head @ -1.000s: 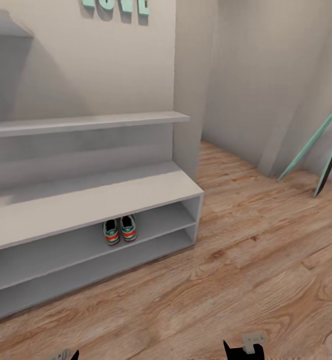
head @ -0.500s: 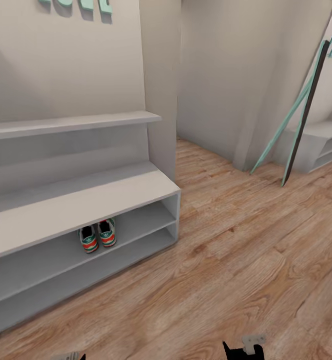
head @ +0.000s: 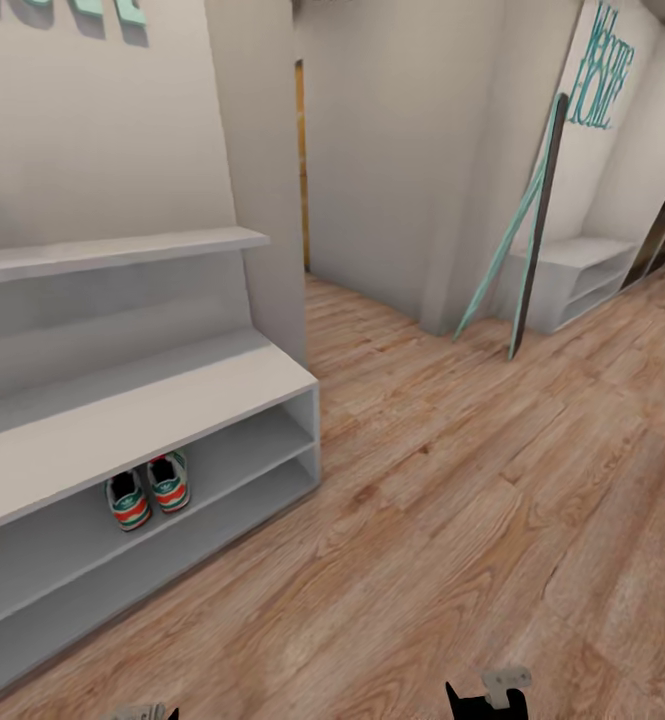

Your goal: Pick up the two gym shoes and the two sandals from the corridor floor and place them onto the hallstand (shoe rack) in the corridor, making sure they are on the rack and not on the floor. Arrange them so the two gym shoes are next to each other and the two sandals are next to each other.

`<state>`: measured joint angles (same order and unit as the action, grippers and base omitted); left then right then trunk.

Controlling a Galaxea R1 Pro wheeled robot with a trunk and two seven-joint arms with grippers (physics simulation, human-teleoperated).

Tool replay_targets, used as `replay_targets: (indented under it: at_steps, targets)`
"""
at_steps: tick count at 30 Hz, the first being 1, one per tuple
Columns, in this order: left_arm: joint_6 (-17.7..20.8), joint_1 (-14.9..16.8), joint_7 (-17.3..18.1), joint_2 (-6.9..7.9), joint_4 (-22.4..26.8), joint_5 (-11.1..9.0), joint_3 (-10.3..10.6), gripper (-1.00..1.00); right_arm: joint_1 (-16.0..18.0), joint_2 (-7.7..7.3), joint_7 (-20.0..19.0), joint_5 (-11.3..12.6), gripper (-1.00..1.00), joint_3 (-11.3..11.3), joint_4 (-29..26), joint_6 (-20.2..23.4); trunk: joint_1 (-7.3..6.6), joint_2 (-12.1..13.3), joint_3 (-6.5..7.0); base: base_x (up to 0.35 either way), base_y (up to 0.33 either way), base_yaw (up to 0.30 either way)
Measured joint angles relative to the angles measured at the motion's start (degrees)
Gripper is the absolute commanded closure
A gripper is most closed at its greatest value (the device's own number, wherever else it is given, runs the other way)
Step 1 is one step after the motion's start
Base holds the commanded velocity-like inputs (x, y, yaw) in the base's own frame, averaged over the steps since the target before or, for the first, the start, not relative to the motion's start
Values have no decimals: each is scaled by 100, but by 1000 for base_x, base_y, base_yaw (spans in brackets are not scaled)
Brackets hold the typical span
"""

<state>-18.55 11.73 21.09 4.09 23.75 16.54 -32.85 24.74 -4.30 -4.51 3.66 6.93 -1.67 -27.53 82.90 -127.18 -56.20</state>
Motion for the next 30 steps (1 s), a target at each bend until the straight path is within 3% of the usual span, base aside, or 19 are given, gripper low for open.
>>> replay_targets:
  at_steps: [11, 23, 30]
  targets:
    - [0, 0, 0, 0, -1, 2, 8, -100, 0, -3, 23, 23, -100, -17, -7, -6, 0, 0, 37, 0, 0, -278]
    - [0, 0, 0, 2, -1, 2, 11, -100, 0, -16, 32, 434, -100, -25, -8, -6, 0, 0, 30, 0, 0, -288]
    - [0, 0, 0, 0, -1, 2, 11, -100, 0, -17, 31, 505, -100, -24, -8, -6, 0, 0, 10, 0, 0, -288]
